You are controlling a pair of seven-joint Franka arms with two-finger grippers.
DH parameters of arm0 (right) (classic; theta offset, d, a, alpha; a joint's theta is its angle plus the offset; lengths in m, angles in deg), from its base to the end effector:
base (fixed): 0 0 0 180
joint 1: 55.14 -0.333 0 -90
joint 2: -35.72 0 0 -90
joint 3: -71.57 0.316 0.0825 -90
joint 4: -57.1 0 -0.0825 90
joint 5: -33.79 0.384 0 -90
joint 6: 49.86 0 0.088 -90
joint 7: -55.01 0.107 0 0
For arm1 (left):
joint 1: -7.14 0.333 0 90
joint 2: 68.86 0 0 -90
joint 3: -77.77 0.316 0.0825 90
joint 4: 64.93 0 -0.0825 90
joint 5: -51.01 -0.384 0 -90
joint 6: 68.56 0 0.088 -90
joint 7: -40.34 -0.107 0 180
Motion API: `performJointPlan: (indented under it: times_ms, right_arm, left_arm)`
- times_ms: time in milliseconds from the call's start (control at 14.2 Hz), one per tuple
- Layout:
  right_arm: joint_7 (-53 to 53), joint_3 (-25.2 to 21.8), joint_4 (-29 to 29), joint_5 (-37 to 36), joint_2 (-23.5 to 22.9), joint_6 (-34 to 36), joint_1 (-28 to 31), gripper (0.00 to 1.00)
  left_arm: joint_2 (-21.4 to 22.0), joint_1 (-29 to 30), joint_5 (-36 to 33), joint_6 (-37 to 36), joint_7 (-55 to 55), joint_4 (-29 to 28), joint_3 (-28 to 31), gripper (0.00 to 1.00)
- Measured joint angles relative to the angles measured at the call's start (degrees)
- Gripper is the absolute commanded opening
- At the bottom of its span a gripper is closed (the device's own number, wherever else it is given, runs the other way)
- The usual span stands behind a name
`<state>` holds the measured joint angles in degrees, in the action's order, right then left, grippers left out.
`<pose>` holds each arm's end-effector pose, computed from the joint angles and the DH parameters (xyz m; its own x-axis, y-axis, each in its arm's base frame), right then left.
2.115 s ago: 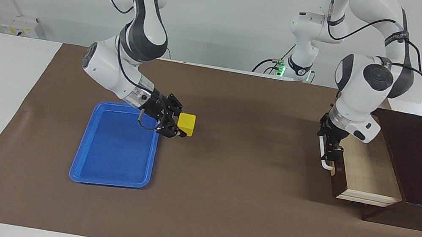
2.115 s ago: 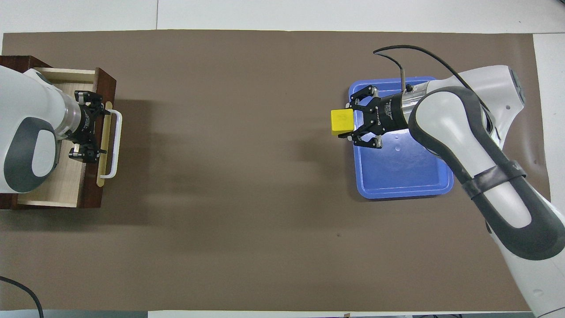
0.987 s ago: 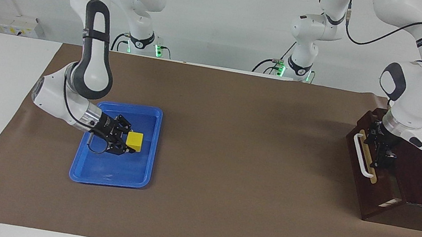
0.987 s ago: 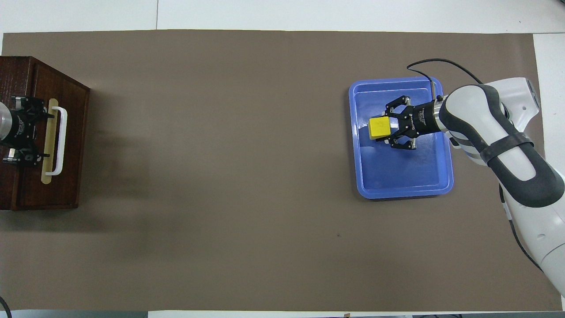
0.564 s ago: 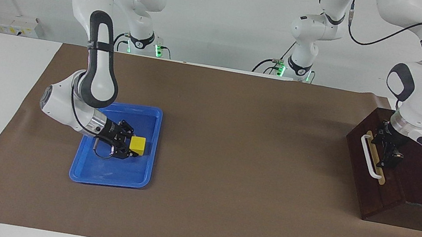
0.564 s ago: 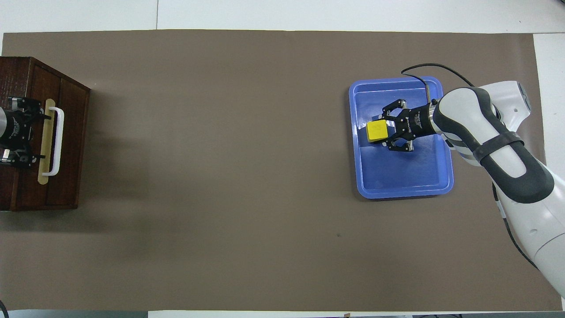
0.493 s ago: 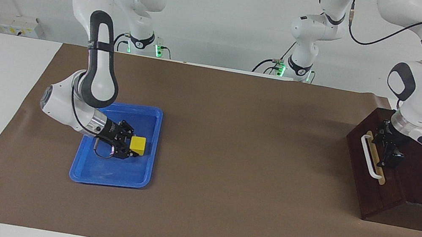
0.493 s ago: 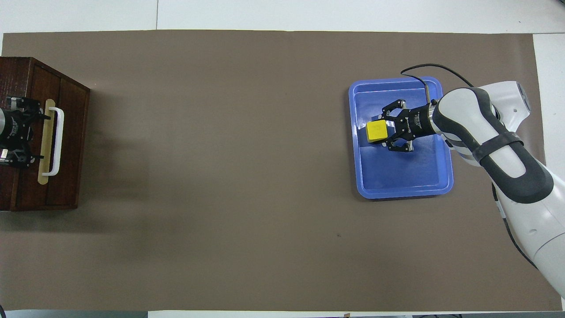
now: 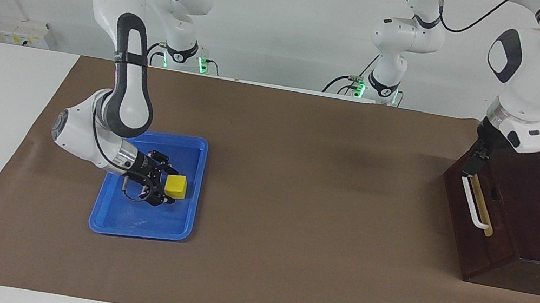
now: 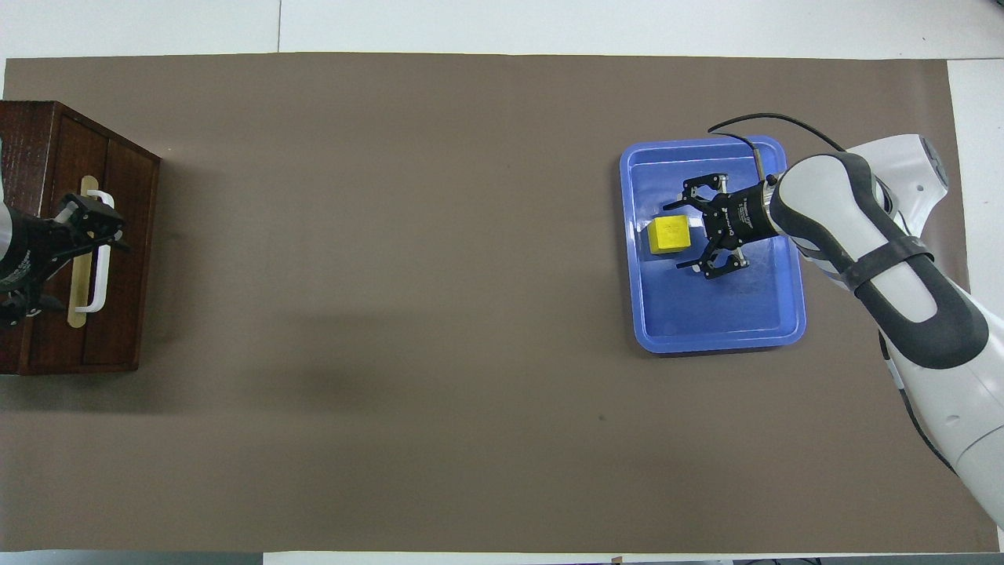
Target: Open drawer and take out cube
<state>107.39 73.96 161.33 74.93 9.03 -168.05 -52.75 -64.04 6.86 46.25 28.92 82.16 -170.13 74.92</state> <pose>0.6308 0.0330 0.2760 0.2042 -0.7761 -0.5966 -0.9761 -0.2081 -0.0634 0.5304 -0.0220 0.5558 0.7888 0.6143 0.0191 0.6130 -0.7840 -0.0981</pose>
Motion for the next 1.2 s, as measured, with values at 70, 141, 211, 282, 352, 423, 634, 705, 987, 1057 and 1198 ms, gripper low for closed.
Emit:
performJointPlan:
  times_ms: [70,141,211,282,352,423,634,705,987,1057,1198]
  right_arm:
    - [0.0,-0.08,-0.74,-1.43,1.06,1.62,0.01,1.0]
    - [0.0,-0.2,-1.41,-3.18,2.39,2.96,0.04,1.0]
    - [0.0,-0.27,-1.94,-5.14,4.02,4.12,0.1,1.0]
    - [0.0,-0.3,-2.28,-7.04,5.76,5.02,0.11,1.0]
    - [0.0,-0.28,-2.42,-8.95,7.59,5.75,0.09,1.0]
    - [0.0,-0.23,-2.49,-10.61,9.4,6.6,0.08,1.0]
    - [-2.93,-0.11,-4.27,-16.22,13.79,11.97,0.04,1.0]
    - [-5.47,-0.1,-5.33,-18.15,14.56,13.95,0.04,1.0]
    - [-23.43,-0.13,-9.97,-28.8,16.94,20.62,0.06,1.0]
    - [-27.91,-0.12,-10.47,-31.17,18.04,21.57,0.06,1.0]
    - [-36.7,0.07,-10.76,-35.9,20.84,22.58,0.05,1.0]
  left_arm:
    - [0.03,-0.41,0.41,-1.91,-6.89,0.62,-0.12,1.0]
    - [-0.19,-0.47,0.74,-3.07,-13.51,0.82,-0.3,1.0]
    - [-0.79,-0.45,0.94,-3.82,-18.76,1.05,-0.45,1.0]
    - [-1.68,-0.45,1.06,-4.57,-22.68,2.1,-0.63,1.0]
    - [-2.69,-0.45,1.09,-5.93,-25.75,3.67,-0.86,1.0]
    - [-3.76,-0.44,1.23,-7.12,-27.72,5.12,-1.13,1.0]
    - [-6.07,-0.45,2.07,-8.54,-29.61,7.69,-1.97,1.0]
    - [-6.46,-0.43,2.17,-8.68,-29.78,8.06,-1.95,1.0]
    - [-7.31,-0.53,2.61,-10.13,-30.6,9.15,-2.33,1.0]
    - [-7.31,-0.54,2.61,-10.31,-30.65,9.28,-2.36,1.0]
    - [-7.31,-0.51,2.61,-10.63,-31.28,9.48,-2.21,1.0]
